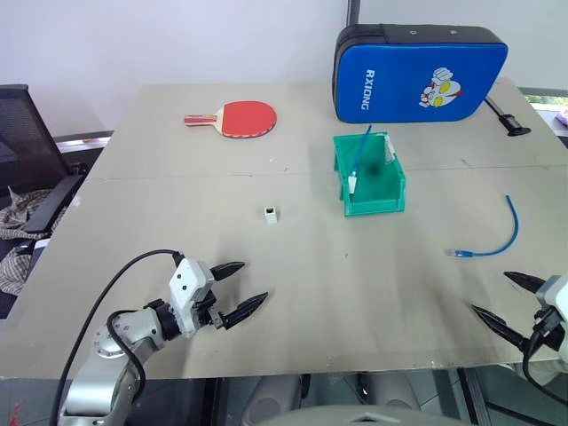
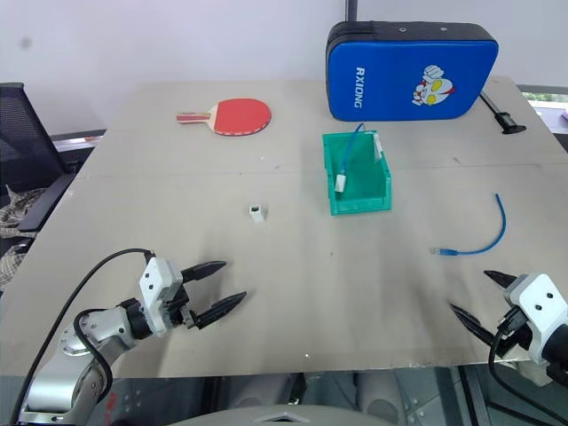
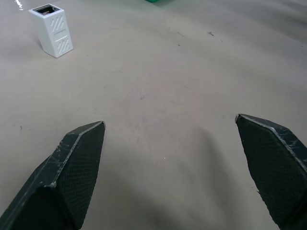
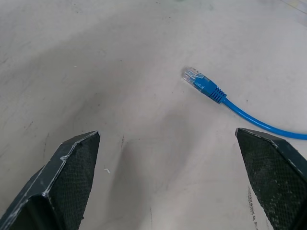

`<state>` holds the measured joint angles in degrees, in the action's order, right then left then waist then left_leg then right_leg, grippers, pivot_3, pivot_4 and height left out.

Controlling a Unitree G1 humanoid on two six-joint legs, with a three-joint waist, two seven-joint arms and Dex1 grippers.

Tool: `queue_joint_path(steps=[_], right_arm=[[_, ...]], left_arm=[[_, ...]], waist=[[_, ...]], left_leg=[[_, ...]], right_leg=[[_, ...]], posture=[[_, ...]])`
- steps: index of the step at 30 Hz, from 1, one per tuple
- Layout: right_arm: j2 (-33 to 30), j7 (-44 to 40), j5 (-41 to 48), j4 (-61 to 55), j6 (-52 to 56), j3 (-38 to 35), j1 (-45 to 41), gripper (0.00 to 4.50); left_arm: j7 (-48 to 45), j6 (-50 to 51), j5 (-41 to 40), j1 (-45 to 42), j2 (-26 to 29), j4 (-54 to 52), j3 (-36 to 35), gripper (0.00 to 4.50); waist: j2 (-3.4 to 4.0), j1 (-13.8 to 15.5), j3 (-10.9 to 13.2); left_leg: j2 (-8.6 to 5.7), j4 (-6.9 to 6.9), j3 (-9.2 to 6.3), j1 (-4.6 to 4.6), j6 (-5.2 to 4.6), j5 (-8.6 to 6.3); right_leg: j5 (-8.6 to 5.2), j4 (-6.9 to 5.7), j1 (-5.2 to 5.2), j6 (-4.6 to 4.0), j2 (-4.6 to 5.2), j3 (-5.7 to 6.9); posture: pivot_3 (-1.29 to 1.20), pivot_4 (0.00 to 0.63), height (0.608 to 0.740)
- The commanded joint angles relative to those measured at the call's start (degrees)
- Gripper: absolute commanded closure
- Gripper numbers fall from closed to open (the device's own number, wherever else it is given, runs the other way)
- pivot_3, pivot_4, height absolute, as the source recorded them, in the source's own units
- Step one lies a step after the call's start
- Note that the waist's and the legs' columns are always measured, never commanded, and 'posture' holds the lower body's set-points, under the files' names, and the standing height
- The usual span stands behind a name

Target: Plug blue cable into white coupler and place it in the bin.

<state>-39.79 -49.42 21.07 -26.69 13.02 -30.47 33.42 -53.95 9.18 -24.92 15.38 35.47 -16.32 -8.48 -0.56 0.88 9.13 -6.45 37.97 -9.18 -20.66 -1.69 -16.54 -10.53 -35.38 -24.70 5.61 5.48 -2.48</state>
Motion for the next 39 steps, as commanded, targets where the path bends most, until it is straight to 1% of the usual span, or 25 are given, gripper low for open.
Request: queue_joint_path(steps=[1, 4, 6, 9, 12, 15, 17, 18, 25, 28, 29, 31, 39], right_arm=[[-0.26, 0.63, 1.63, -1.79, 0.54, -2.52, -0.77, 0.0], [-1.98, 3.92, 2.63, -4.85, 6.82, -1.89, -4.57, 0.0], [-4.63, 3.7, 3.07, -5.53, 10.65, -1.35, -6.81, 0.0], [-10.71, 0.28, 4.63, -4.26, 15.51, 0.75, -11.05, 0.0], [-18.51, -4.16, 1.08, 0.86, 15.43, 6.56, -16.15, 0.0], [-22.85, -7.94, 0.07, 5.67, 14.74, 11.51, -21.73, 0.9], [-24.33, -9.68, -1.44, 8.66, 13.49, 15.47, -26.14, 1.91], [-24.9, -10.65, -3.08, 10.87, 12.21, 18.35, -29.03, 2.22], [-25.18, -16.63, -10.28, 22.91, 6.72, 30.64, -41.53, 2.22], [-24.45, -20.19, -13.19, 29.2, 3.82, 35.68, -46.56, 3.05], [-24.02, -20.6, -13.61, 30.28, 3.15, 36.3, -47.64, 3.57], [-23.3, -21.04, -13.94, 31.26, 2.71, 36.82, -49.0, 4.48], [-21.31, -20.4, -14.4, 30.17, 2.56, 36.41, -49.48, 4.48]], left_arm=[[0.75, 1.83, -2.78, -1.28, -0.29, -1.39, -1.25, 0.04], [4.81, 9.69, -10.05, -4.82, -2.49, -4.74, -1.91, 0.04], [5.05, 13.31, -12.81, -6.08, -2.08, -6.5, -1.72, 0.04], [1.49, 12.97, -12.11, -7.28, -0.02, -8.15, 0.16, 0.04], [-5.7, 5.35, -6.18, -6.28, 3.42, -8.2, 3.74, 0.04], [-8.16, 2.7, -5.49, -6.38, 4.09, -7.66, 4.73, 0.0], [-9.56, 1.46, -4.82, -6.58, 4.52, -7.3, 5.28, 0.0], [-10.26, 0.99, -4.54, -6.82, 4.74, -7.28, 5.62, 0.0], [-9.88, 1.75, -4.92, -9.04, 4.7, -8.43, 6.62, 0.0], [-9.46, 1.89, -5.07, -8.32, 4.73, -9.66, 6.47, 0.0], [-9.47, 1.77, -5.12, -7.87, 4.8, -9.95, 6.3, 0.0], [-9.62, 1.58, -5.51, -7.04, 4.85, -10.52, 5.86, 0.0], [-9.9, 0.61, -5.67, -5.08, 4.85, -11.69, 5.17, 0.0]], waist=[[0.0, 0.01, 0.0], [0.01, 0.02, 0.01], [-0.01, -0.08, 0.01], [0.01, -0.17, 0.01], [0.01, -0.12, 0.02], [-0.01, 0.0, 0.06], [-0.01, 0.1, 0.1], [-0.02, 0.03, 0.1], [0.04, -0.07, 0.2], [0.04, -0.25, 0.22], [0.03, -0.23, 0.21], [0.03, -0.15, 0.21], [-0.01, -0.19, 0.19]], left_leg=[[0.0, 0.0, 0.0, 0.0, 0.0, 0.0], [0.0, 0.01, -0.02, 0.0, 0.0, 0.0], [0.0, 0.13, -0.01, -0.01, 0.03, -0.02], [0.01, 0.14, 0.09, 0.01, -0.01, 0.01], [0.03, 0.13, 0.12, -0.01, -0.07, 0.04], [0.03, 0.12, 0.22, -0.06, -0.13, 0.0], [0.03, 0.12, 0.16, -0.12, -0.15, -0.01], [0.03, 0.12, 0.15, -0.12, -0.15, -0.01], [0.04, 0.12, 0.16, -0.14, -0.15, -0.01], [0.03, 0.13, 0.25, -0.11, -0.06, 0.04], [0.04, 0.12, 0.26, -0.11, -0.06, 0.04], [0.05, 0.12, 0.21, -0.12, -0.05, 0.04], [0.19, 0.13, 0.31, -0.05, -0.16, -0.06]], right_leg=[[0.0, 0.0, 0.0, 0.0, 0.0, 0.0], [0.0, 0.0, 0.0, 0.01, 0.0, 0.01], [0.0, -0.06, 0.0, 0.03, -0.01, 0.01], [0.0, -0.08, 0.0, 0.02, -0.02, 0.0], [0.13, -0.05, -0.01, -0.2, -0.02, 0.02], [0.14, 0.07, -0.01, -0.24, 0.03, 0.01], [0.15, 0.12, -0.01, -0.24, 0.05, 0.07], [0.15, 0.13, -0.01, -0.24, 0.04, 0.07], [0.16, 0.17, -0.03, -0.23, 0.06, 0.1], [0.17, 0.2, -0.03, -0.22, 0.06, 0.07], [0.17, 0.2, -0.04, -0.23, 0.08, 0.07], [0.17, 0.22, -0.04, -0.23, 0.06, 0.1], [0.19, 0.25, -0.01, -0.25, 0.0, 0.1]], posture=[[0.0, 0.15, 0.729], [0.0, 0.15, 0.729], [0.0, 0.15, 0.729], [0.0, 0.15, 0.729], [0.0, 0.15, 0.729], [0.0, 0.15, 0.729], [0.0, 0.15, 0.729], [0.0, 0.15, 0.729], [0.0, 0.15, 0.729], [0.0, 0.15, 0.729], [0.0, 0.15, 0.729], [0.0, 0.15, 0.729], [0.0, 0.15, 0.729]])
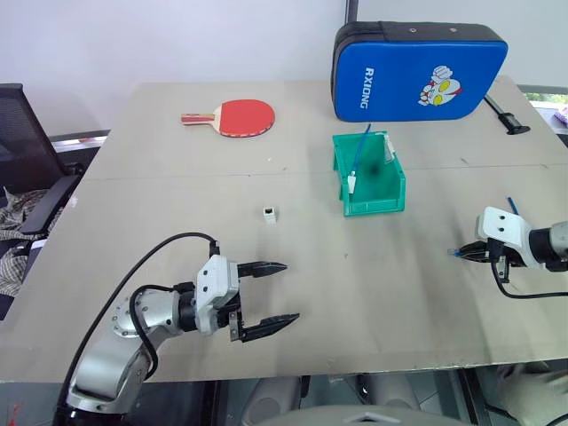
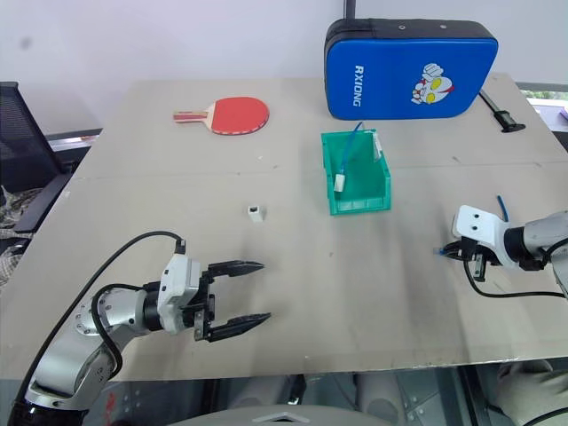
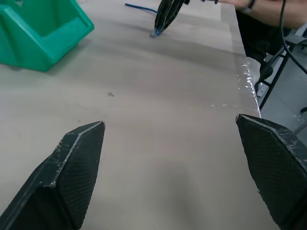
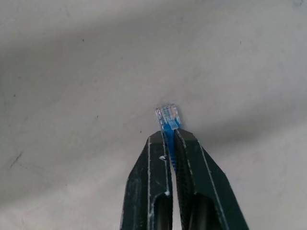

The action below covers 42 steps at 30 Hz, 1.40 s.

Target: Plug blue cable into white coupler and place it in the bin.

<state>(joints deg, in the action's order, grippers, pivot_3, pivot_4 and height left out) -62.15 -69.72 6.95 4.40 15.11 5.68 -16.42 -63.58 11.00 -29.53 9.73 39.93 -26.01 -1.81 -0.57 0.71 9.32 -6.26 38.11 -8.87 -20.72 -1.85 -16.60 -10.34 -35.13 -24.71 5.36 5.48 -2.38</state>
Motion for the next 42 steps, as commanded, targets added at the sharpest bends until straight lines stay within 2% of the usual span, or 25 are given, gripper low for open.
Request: queue_joint_path(steps=[1, 3, 4, 6, 8, 13, 16, 27, 28, 30, 33, 36, 37, 42], right_arm=[[1.32, 0.18, -0.2, -1.3, 0.63, 0.1, 0.43, 4.48], [1.37, -1.06, 1.65, -2.74, 2.13, -0.67, 0.57, 4.48], [0.95, -2.27, 2.87, -3.84, 2.98, -1.14, 1.01, 4.09], [1.33, -0.96, 3.51, -5.37, 4.24, -2.38, 1.13, 3.9], [1.48, 0.35, 2.55, -5.32, 4.96, -2.18, 0.8, 3.05], [1.34, -0.06, -0.2, -3.0, 4.88, 0.35, 0.51, 3.05], [2.71, 1.59, -3.53, 0.99, 3.02, 2.44, -1.56, 3.76], [2.71, -1.3, -2.42, -0.09, 4.65, 2.21, -2.16, 3.76], [3.12, -0.83, -2.52, 0.15, 4.68, 2.08, -2.37, 3.23], [3.79, -0.14, -2.69, 0.62, 5.44, 2.05, -2.85, 2.44], [3.84, -1.14, -3.25, 1.27, 5.21, 3.16, -2.75, 2.7], [4.24, -1.87, -2.94, 0.78, 5.6, 3.36, -2.9, 4.1], [4.38, -2.17, -2.67, 0.49, 6.12, 3.38, -3.08, 4.44], [5.56, -2.38, -2.32, -1.26, 6.88, 3.8, -4.06, 4.44]], left_arm=[[-0.21, -1.35, -0.99, 0.64, 0.34, -1.89, -1.53, 0.0], [-0.16, -1.62, -0.83, 0.74, 0.36, -1.62, -1.63, 0.0], [-0.15, -1.67, -0.81, 0.76, 0.4, -1.55, -1.66, 0.0], [-0.16, -1.58, -0.91, 0.63, 0.48, -1.39, -1.74, 0.0], [-0.26, -1.43, -0.94, 0.34, 0.54, -1.22, -1.6, 0.0], [-0.4, -1.2, -0.86, -0.35, 0.65, -0.88, -1.3, 0.0], [-0.47, -1.02, -0.84, -0.72, 0.89, -0.72, -1.38, 0.0], [0.49, -0.2, -1.08, 0.19, 1.12, -1.87, -1.9, 0.0], [0.55, -0.16, -1.08, 0.12, 1.11, -1.86, -1.88, 0.0], [0.68, -0.05, -1.06, -0.08, 1.09, -1.8, -1.82, 0.0], [0.89, -0.02, -0.9, -0.33, 1.01, -1.73, -1.7, 0.0], [1.24, 0.07, -0.84, -0.48, 0.95, -1.78, -1.59, 0.0], [1.39, 0.09, -0.83, -0.48, 0.94, -1.8, -1.57, 0.0], [2.28, 0.35, -0.71, -0.38, 0.86, -2.2, -1.69, 0.0]], waist=[[0.0, -0.05, 0.0], [0.0, -0.08, 0.0], [0.0, -0.07, 0.0], [0.01, -0.05, 0.01], [0.02, -0.08, 0.01], [0.07, 0.06, 0.04], [0.02, 0.01, 0.01], [0.02, 0.02, 0.01], [0.02, 0.02, 0.01], [0.02, 0.03, 0.01], [0.02, 0.02, 0.01], [-0.05, -0.17, -0.03], [-0.07, -0.22, -0.05], [-0.09, -0.3, -0.06]], left_leg=[[0.06, 0.0, 0.06, 0.03, 0.01, 0.0], [0.18, 0.0, 0.16, 0.05, 0.04, -0.02], [0.28, 0.0, 0.26, 0.07, 0.06, -0.04], [0.32, 0.0, 0.28, 0.07, 0.07, -0.04], [0.44, 0.0, 0.3, 0.05, 0.12, -0.05], [0.48, 0.0, 0.36, 0.02, 0.17, -0.05], [0.48, 0.01, 0.39, 0.03, 0.18, -0.05], [0.51, 0.04, 0.42, 0.04, 0.21, -0.04], [0.51, 0.04, 0.42, 0.03, 0.21, -0.04], [0.52, 0.04, 0.42, 0.03, 0.22, -0.04], [0.53, 0.04, 0.42, 0.03, 0.23, -0.05], [0.54, 0.05, 0.44, 0.06, 0.22, -0.05], [0.56, 0.06, 0.48, 0.08, 0.19, -0.07], [0.61, 0.09, 0.49, 0.11, 0.15, -0.09]], right_leg=[[0.01, 0.0, 0.0, -0.02, -0.01, 0.01], [0.04, 0.0, -0.01, -0.07, -0.06, 0.02], [0.07, 0.0, -0.03, -0.11, -0.11, 0.02], [0.09, 0.02, -0.03, -0.14, -0.15, 0.02], [0.14, 0.1, -0.05, -0.22, -0.26, 0.02], [0.18, 0.18, -0.06, -0.26, -0.33, 0.0], [0.18, 0.18, -0.05, -0.27, -0.33, -0.01], [0.21, 0.19, -0.05, -0.3, -0.34, 0.01], [0.21, 0.19, -0.05, -0.3, -0.34, 0.02], [0.21, 0.19, -0.05, -0.3, -0.35, 0.03], [0.21, 0.19, -0.05, -0.3, -0.35, 0.03], [0.21, 0.19, -0.04, -0.3, -0.36, 0.0], [0.22, 0.19, -0.04, -0.32, -0.36, 0.0], [0.27, 0.18, -0.04, -0.37, -0.41, 0.01]], posture=[[0.0, 0.15, 0.729], [0.0, 0.15, 0.729], [0.0, 0.15, 0.729], [0.0, 0.15, 0.729], [0.0, 0.15, 0.729], [0.0, 0.15, 0.729], [0.0, 0.15, 0.729], [0.0, 0.15, 0.729], [0.0, 0.15, 0.729], [0.0, 0.15, 0.729], [0.0, 0.15, 0.729], [0.0, 0.15, 0.729], [0.0, 0.15, 0.729], [0.0, 0.15, 0.729]])
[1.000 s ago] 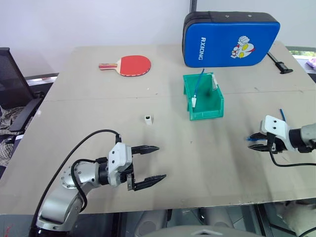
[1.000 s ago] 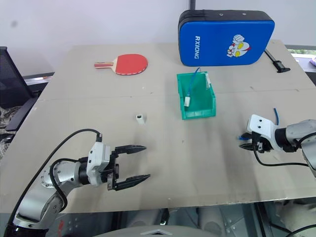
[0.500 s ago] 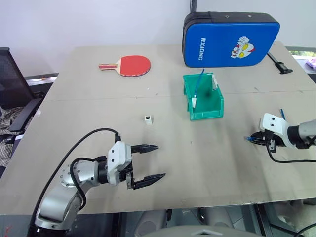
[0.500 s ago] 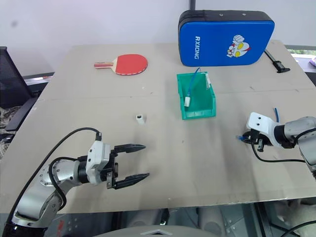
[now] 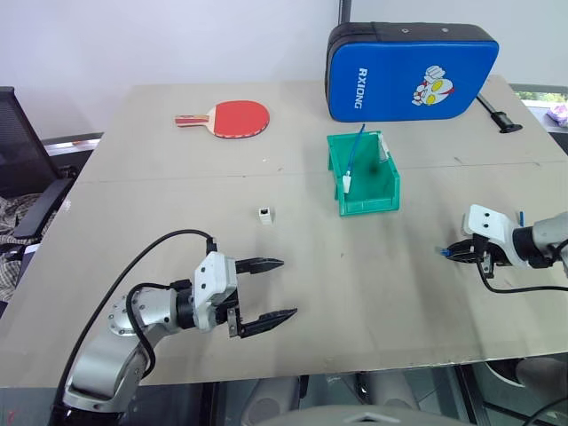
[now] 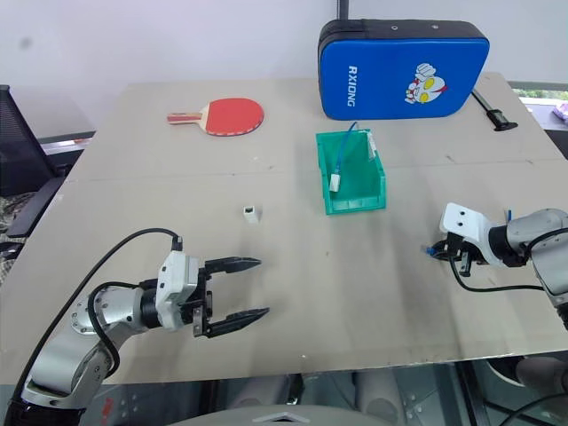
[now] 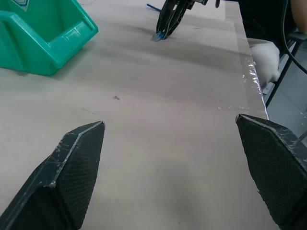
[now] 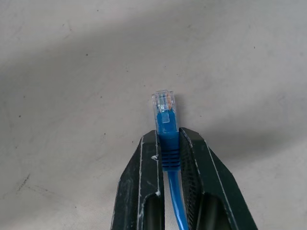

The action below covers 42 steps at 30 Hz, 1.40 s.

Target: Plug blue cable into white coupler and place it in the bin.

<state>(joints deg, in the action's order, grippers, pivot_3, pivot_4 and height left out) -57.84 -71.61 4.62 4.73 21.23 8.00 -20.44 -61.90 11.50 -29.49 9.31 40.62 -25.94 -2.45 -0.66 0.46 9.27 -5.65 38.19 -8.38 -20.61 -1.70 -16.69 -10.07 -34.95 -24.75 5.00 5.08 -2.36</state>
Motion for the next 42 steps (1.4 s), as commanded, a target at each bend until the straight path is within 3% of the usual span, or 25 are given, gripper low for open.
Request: queue_joint_path(steps=[1, 6, 12, 16, 17, 19, 24, 31, 37, 42], right_arm=[[2.11, -0.52, 0.57, -3.22, 1.8, 1.8, -0.84, 4.44], [10.09, 0.09, -0.01, -8.91, 7.88, 7.91, -7.88, 4.44], [21.53, 1.75, -6.46, -2.77, 7.31, 19.11, -18.27, 4.44], [22.38, -0.26, -5.95, -0.26, 2.1, 19.94, -17.78, 3.16], [22.41, 0.34, -5.53, -0.53, 1.14, 18.79, -17.09, 2.55], [22.35, 1.87, -1.91, -3.97, -0.5, 13.42, -14.18, 1.81], [18.41, 2.6, 8.21, -18.6, -1.8, -0.09, -1.6, 1.81], [16.01, 11.36, 12.91, -39.41, -1.62, -21.43, 27.06, 1.81], [18.01, 17.19, 12.56, -47.89, -1.22, -30.66, 41.87, 1.81], [19.64, 21.18, 14.03, -52.48, 1.17, -33.81, 47.2, 1.81]], left_arm=[[0.81, -0.14, -0.77, 0.32, 0.18, -2.38, -1.24, 0.0], [1.45, -0.09, -0.77, 1.1, 0.31, -2.3, -1.73, 0.0], [2.37, 0.78, -0.11, 0.23, 0.55, -1.93, -1.89, 0.0], [5.5, 2.41, 1.93, -1.91, 0.37, -2.61, -0.55, 0.0], [6.19, 3.16, 2.44, -2.43, 0.44, -2.75, -0.02, 0.0], [9.7, 7.39, 5.1, -4.47, 1.18, -3.68, 1.88, 0.0], [11.1, 12.18, 7.98, -10.83, 0.77, -2.63, 7.58, 0.0], [10.21, 10.67, 14.27, -23.87, -5.28, 9.75, 17.08, 0.0], [8.12, 6.3, 19.87, -33.8, -11.21, 23.57, 23.12, 0.0], [7.03, 3.33, 24.33, -41.05, -16.36, 33.5, 27.0, 0.0]], waist=[[0.0, -0.19, 0.0], [0.03, -1.32, 0.02], [0.07, -0.72, 0.06], [0.04, -0.14, 0.04], [0.04, -0.15, 0.04], [0.05, 0.0, 0.04], [0.19, 0.43, 0.13], [0.25, 0.91, 0.08], [0.24, 0.43, 0.06], [0.18, 0.31, 0.07]], left_leg=[[0.01, 0.0, 0.0, 0.0, 0.01, 0.01], [0.08, -0.01, 0.01, 0.0, 0.05, 0.0], [0.14, 0.0, 0.0, -0.11, 0.29, 0.05], [0.08, 0.0, -0.06, -0.18, 0.3, 0.03], [0.07, 0.0, -0.05, -0.15, 0.31, 0.02], [0.1, -0.02, -0.07, -0.13, 0.36, -0.01], [0.12, -0.03, -0.21, -0.33, 0.41, -0.04], [0.14, -0.01, -0.13, -0.27, 0.42, -0.04], [0.15, 0.11, 0.1, -0.01, 0.31, -0.09], [0.13, 0.17, 0.09, 0.0, 0.37, -0.05]], right_leg=[[0.01, 0.0, 0.0, -0.01, -0.01, 0.0], [0.04, -0.01, -0.04, -0.05, -0.06, 0.0], [0.1, 0.01, -0.19, -0.12, -0.05, 0.2], [0.1, 0.11, -0.18, -0.12, 0.0, 0.26], [0.1, 0.11, -0.17, -0.12, 0.0, 0.26], [0.09, 0.08, -0.18, -0.12, -0.04, 0.26], [0.1, 0.04, -0.32, -0.12, -0.05, 0.39], [0.09, -0.03, -0.26, -0.11, -0.08, 0.47], [0.16, -0.02, -0.07, 0.06, -0.08, 0.18], [0.2, -0.01, -0.04, 0.12, -0.09, 0.2]], posture=[[0.0, 0.15, 0.729], [0.0, 0.15, 0.729], [0.0, 0.15, 0.729], [0.0, 0.15, 0.729], [0.0, 0.15, 0.729], [0.0, 0.15, 0.729], [0.0, 0.15, 0.729], [0.0, 0.15, 0.729], [0.0, 0.15, 0.729], [0.0, 0.15, 0.729]])
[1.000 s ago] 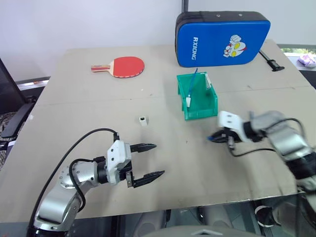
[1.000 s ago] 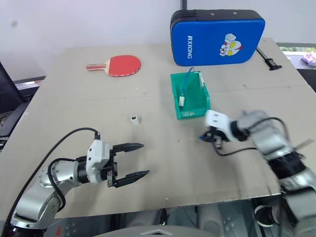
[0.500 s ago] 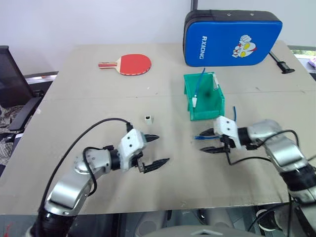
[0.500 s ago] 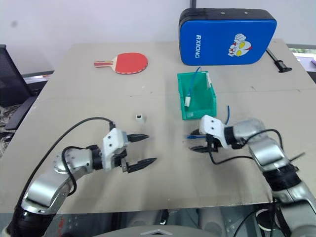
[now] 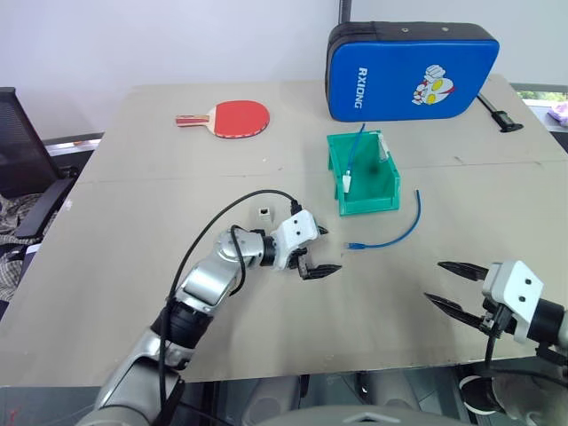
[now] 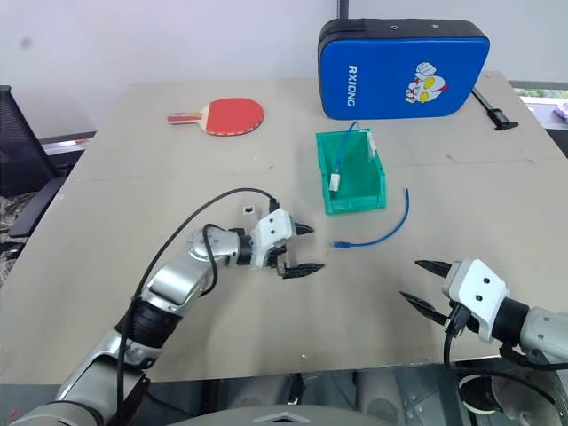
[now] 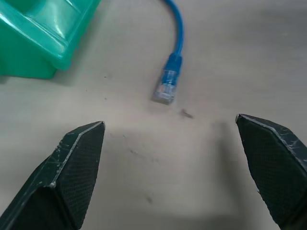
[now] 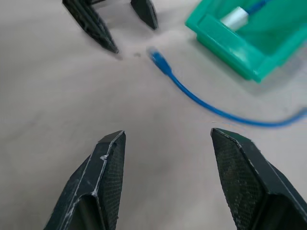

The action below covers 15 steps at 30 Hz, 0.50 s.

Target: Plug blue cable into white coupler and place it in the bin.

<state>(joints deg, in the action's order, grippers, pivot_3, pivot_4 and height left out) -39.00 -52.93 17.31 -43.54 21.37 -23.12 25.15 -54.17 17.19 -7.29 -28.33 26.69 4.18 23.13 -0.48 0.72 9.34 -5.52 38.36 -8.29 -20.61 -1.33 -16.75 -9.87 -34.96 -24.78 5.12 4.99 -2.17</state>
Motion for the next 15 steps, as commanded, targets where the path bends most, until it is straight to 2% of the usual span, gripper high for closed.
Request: queue_joint_path(steps=[1, 3, 5, 6, 7, 8, 9, 10, 11, 12, 15], right_arm=[[1.05, 3.2, 1.2, -4.95, 1.31, -2.85, 2.36, 1.7], [1.26, 4.38, 1.04, -6.02, 1.68, -3.04, 3.52, 1.65], [1.43, 5.43, 1.21, -6.9, 2.16, -3.07, 4.33, 1.65], [1.44, 5.83, 1.28, -7.22, 2.35, -3.06, 4.59, 1.65], [1.53, 6.49, 1.18, -7.51, 2.8, -2.72, 4.77, 1.65], [1.86, 7.3, 1.12, -7.87, 3.36, -2.07, 4.88, 1.65], [2.88, 8.99, 2.5, -8.48, 5.55, -0.76, 4.52, 1.65], [3.55, 10.25, 3.6, -8.9, 7.22, 0.17, 4.15, 1.65], [4.83, 12.01, 5.04, -9.39, 9.13, 1.34, 3.43, 1.65], [7.39, 14.82, 8.92, -9.94, 12.95, 2.61, 2.49, 1.65], [13.03, 21.5, 17.38, -10.32, 21.78, 5.03, -0.21, 1.65]], left_arm=[[-1.3, -2.67, 2.71, -4.41, -3.25, 4.64, 2.18, 0.26], [-2.59, -3.61, 3.53, -5.39, -4.29, 6.26, 3.08, 0.86], [-4.16, -4.6, 4.35, -5.77, -4.58, 7.26, 3.95, 1.71], [-4.63, -5.02, 4.74, -5.83, -4.61, 7.54, 4.17, 2.3], [-5.48, -5.04, 4.96, -5.82, -4.45, 7.7, 4.48, 2.46], [-6.14, -5.34, 5.23, -5.69, -4.12, 7.65, 4.73, 2.98], [-6.6, -5.86, 5.06, -5.44, -3.9, 7.48, 4.44, 3.27], [-6.94, -6.3, 4.98, -5.31, -3.83, 7.46, 4.13, 3.3], [-7.18, -6.76, 4.51, -5.01, -3.74, 7.06, 3.51, 3.73], [-7.9, -7.62, 2.87, -4.2, -3.53, 5.68, 2.15, 3.93], [-9.49, -9.88, -2.1, -2.05, -3.12, 1.13, -2.38, 3.93]], waist=[[-0.01, 0.15, -0.01], [-0.01, 0.21, -0.01], [-0.01, 0.09, -0.01], [-0.01, 0.08, -0.01], [-0.01, 0.08, -0.01], [-0.01, 0.13, -0.01], [-0.02, 0.13, -0.02], [-0.03, 0.13, -0.02], [-0.03, 0.12, -0.03], [-0.01, 0.11, -0.04], [0.01, -0.07, -0.05]], left_leg=[[-0.01, 0.0, -0.02, -0.01, 0.01, 0.01], [-0.01, 0.01, -0.05, -0.04, 0.01, 0.01], [-0.02, 0.0, -0.03, -0.04, -0.01, 0.0], [-0.02, 0.0, -0.02, -0.03, -0.02, -0.01], [-0.01, 0.0, -0.02, -0.03, -0.02, -0.01], [-0.01, 0.0, -0.02, -0.03, -0.02, -0.01], [-0.01, 0.0, -0.03, -0.03, -0.02, -0.01], [-0.01, 0.0, -0.02, -0.03, -0.02, -0.01], [-0.01, 0.01, -0.02, -0.03, -0.02, -0.01], [0.01, 0.01, -0.05, -0.02, -0.03, -0.01], [0.1, -0.01, -0.03, -0.02, -0.02, -0.01]], right_leg=[[0.0, -0.01, 0.01, 0.0, 0.02, 0.0], [0.0, 0.01, 0.0, 0.0, 0.02, 0.04], [0.0, 0.04, 0.0, 0.0, 0.03, 0.02], [0.0, 0.05, 0.0, 0.0, 0.03, 0.0], [0.0, 0.05, 0.0, 0.0, 0.03, 0.0], [0.0, 0.05, 0.0, 0.0, 0.03, 0.0], [0.0, 0.05, 0.0, 0.0, 0.03, 0.01], [0.0, 0.05, 0.01, 0.0, 0.03, 0.0], [0.0, 0.05, 0.01, 0.0, 0.03, 0.0], [0.0, 0.03, 0.01, 0.0, 0.03, 0.01], [0.0, 0.02, -0.02, -0.01, 0.01, -0.02]], posture=[[0.0, 0.15, 0.729], [0.0, 0.15, 0.729], [0.0, 0.15, 0.729], [0.0, 0.15, 0.729], [0.0, 0.15, 0.729], [0.0, 0.15, 0.729], [0.0, 0.15, 0.729], [0.0, 0.15, 0.729], [0.0, 0.15, 0.729], [0.0, 0.15, 0.729], [0.0, 0.15, 0.729]])
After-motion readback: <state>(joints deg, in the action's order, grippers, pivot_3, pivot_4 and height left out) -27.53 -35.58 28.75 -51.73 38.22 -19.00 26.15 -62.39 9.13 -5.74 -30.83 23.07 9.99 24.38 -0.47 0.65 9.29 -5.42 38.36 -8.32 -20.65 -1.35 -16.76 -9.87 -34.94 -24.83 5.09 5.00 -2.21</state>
